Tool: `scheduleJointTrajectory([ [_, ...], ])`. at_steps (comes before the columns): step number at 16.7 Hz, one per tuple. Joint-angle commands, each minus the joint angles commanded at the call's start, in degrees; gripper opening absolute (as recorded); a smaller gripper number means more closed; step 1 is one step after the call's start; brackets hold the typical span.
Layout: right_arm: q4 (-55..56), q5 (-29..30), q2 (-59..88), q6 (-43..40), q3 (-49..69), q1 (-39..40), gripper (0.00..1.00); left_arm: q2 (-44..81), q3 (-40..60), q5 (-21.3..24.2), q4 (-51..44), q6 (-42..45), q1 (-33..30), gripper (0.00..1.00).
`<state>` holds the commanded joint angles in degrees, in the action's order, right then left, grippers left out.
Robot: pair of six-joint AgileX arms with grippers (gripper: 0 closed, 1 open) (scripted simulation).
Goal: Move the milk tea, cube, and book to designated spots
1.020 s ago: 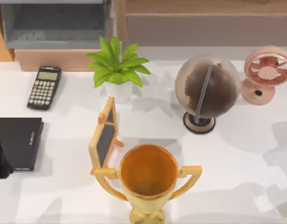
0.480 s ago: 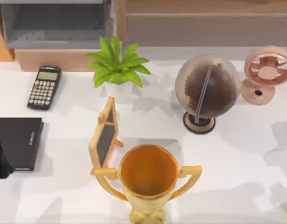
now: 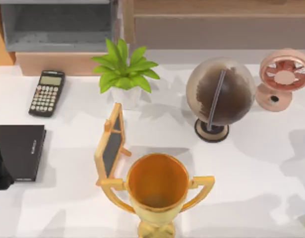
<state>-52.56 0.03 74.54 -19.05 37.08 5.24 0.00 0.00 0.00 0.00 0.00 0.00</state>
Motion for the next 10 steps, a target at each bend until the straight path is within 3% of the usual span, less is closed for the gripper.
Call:
scheduleJointTrajectory([
  [10,-7.5,0.1,-2.5,-0.1,5.0,-0.1,0.00,0.0,0.0,0.0,0.0,0.0,0.0,1.00],
])
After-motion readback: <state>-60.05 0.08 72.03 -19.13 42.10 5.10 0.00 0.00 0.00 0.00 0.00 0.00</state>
